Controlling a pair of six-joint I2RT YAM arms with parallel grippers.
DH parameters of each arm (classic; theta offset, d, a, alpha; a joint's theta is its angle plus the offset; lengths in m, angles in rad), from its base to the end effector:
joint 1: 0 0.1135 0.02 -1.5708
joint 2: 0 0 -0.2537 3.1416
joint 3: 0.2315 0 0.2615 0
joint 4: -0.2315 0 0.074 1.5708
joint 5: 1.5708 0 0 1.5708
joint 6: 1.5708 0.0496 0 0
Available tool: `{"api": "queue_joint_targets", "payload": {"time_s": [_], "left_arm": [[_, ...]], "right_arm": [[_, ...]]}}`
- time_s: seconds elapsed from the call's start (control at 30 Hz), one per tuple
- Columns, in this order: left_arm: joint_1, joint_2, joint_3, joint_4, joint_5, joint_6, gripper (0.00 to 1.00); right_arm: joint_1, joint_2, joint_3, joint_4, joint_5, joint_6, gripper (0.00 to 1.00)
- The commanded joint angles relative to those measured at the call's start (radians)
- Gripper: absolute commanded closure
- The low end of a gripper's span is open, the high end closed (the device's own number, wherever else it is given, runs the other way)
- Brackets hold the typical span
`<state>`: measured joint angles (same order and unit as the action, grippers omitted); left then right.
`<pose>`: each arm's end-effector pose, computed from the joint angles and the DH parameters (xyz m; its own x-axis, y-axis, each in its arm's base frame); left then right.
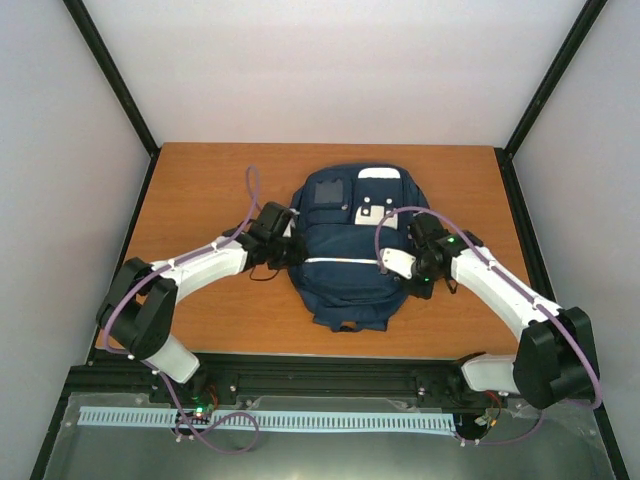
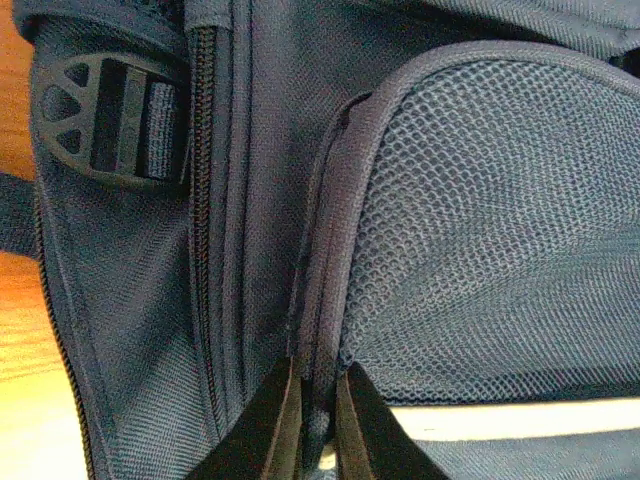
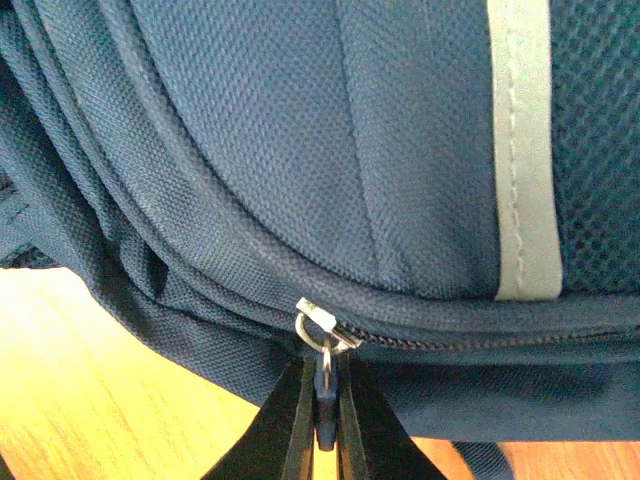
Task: Pack the student bag
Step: Zip the student bag at the center of the board.
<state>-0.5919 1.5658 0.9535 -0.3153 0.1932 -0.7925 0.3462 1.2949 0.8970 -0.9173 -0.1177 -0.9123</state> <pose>0.2728 -0.1949 0.1718 -0.9242 -0.2208 -0.3117 -0.0214 0.8446 -0.5350 0.2237 0.0869 0.1950 -0.2683 -0.9318 -0.2446 -0.9431 0.3058 -0.1304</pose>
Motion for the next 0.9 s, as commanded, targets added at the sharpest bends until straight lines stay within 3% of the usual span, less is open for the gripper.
{"api": "queue_joint_targets", "payload": {"time_s": [0.0, 0.07, 0.1, 0.23, 0.37, 0.47, 0.67, 0.87], "left_arm": [[0.052, -0.031, 0.073, -0.134, -0.103, 0.053, 0.84], [0.052, -0.049, 0.08, -0.152, -0.107, 0.031, 0.68], [0.052, -0.058, 0.08, -0.176, -0.111, 0.015, 0.55], [0.049, -0.138, 0.027, -0.229, -0.057, -0.075, 0.42], [0.008, -0.241, -0.03, -0.219, -0.01, -0.172, 0.14], [-0.058, -0.274, -0.053, -0.179, 0.005, -0.253, 0.16], [-0.193, -0.222, -0.084, 0.038, 0.009, -0.428, 0.34], [-0.252, -0.114, -0.032, 0.115, -0.003, -0.504, 0.39]], "right_arm": [[0.098, 0.014, 0.052, -0.024, 0.002, 0.147, 0.97], [0.139, 0.024, 0.058, -0.014, -0.001, 0.172, 0.97], [0.154, 0.025, 0.057, -0.013, -0.002, 0.18, 0.97], [0.178, 0.025, 0.047, -0.007, -0.008, 0.2, 0.97], [0.181, 0.021, 0.029, 0.008, -0.016, 0.206, 0.97], [0.181, 0.022, 0.023, 0.017, -0.025, 0.21, 0.97], [0.181, 0.027, 0.032, 0.02, -0.04, 0.222, 0.97], [0.182, 0.021, 0.029, 0.018, -0.047, 0.228, 0.97]]}}
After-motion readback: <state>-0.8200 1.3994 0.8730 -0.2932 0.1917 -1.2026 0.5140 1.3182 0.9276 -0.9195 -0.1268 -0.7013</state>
